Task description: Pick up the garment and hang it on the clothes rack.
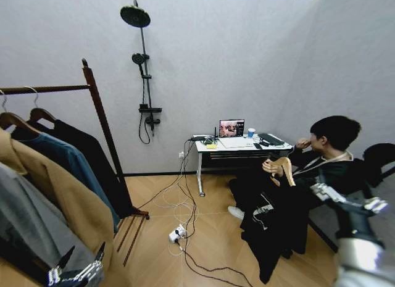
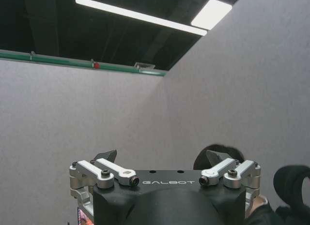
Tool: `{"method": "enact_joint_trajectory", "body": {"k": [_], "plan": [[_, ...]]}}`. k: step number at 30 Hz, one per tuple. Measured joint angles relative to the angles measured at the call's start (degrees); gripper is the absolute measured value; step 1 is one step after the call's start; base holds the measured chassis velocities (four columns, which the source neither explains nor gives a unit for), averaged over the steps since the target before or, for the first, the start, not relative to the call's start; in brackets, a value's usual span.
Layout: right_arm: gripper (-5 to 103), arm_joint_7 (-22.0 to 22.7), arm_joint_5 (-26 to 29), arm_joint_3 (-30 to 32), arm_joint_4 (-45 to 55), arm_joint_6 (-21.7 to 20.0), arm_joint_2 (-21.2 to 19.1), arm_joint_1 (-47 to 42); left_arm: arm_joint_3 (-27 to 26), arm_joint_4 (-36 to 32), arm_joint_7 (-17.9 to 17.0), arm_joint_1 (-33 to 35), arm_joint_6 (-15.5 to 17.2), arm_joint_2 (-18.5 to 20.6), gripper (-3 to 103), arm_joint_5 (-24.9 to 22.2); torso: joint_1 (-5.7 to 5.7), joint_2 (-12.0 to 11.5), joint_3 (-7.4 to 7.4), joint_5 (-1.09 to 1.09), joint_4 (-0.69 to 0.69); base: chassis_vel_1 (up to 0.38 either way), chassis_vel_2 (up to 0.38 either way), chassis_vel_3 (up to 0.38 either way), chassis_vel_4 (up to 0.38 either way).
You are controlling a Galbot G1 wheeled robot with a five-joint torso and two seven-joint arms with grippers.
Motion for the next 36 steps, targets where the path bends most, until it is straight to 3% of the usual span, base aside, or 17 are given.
{"method": "enact_joint_trajectory", "body": {"k": [4,12,15,18,27,35,36], "plan": [[100,-1.01,5.99,-1.08,-4.02,-3.96,-3.34,1.58,0.0,0.0,0.0,-0.01,0.0,0.0,100,0.0,0.05,-0.02,0.01,-0.01,0.0,0.0,0.0,0.0,0.0],[100,-1.37,4.21,-8.04,-6.96,-7.54,-2.72,4.76,0.0,0.0,0.01,0.0,0.0,0.0,100,0.0,0.03,-0.01,0.0,0.0,-0.01,0.0,0.0,0.0,0.0],[100,-2.09,4.73,-8.54,-9.26,-9.75,-5.7,6.82,0.0,0.0,0.0,0.0,0.0,0.0,100,0.0,0.03,-0.01,0.0,-0.01,0.0,0.0,0.0,0.0,0.0],[100,-3.39,5.99,-9.41,-13.11,-11.94,-11.44,9.65,0.0,0.0,0.01,0.0,0.0,0.0,100,0.0,0.03,-0.02,0.01,-0.01,0.0,0.0,0.0,0.0,0.0],[100,-8.69,5.85,-11.59,-19.99,-12.59,-16.64,13.24,0.0,0.0,0.01,0.0,0.0,0.0,100,0.0,0.03,-0.01,0.0,-0.01,0.0,0.0,0.0,0.0,0.0],[102,-11.82,3.42,-13.4,-24.32,-11.8,-18.25,16.61,0.0,0.0,0.01,0.0,0.0,0.0,100,0.0,0.03,-0.02,0.0,-0.01,0.0,0.0,0.0,0.0,0.0],[97,-12.07,3.27,-13.56,-24.61,-11.53,-18.27,16.86,0.0,0.0,0.01,0.0,0.0,0.0,100,0.0,0.03,-0.01,0.0,-0.01,0.0,0.0,0.0,0.0,0.0]]}}
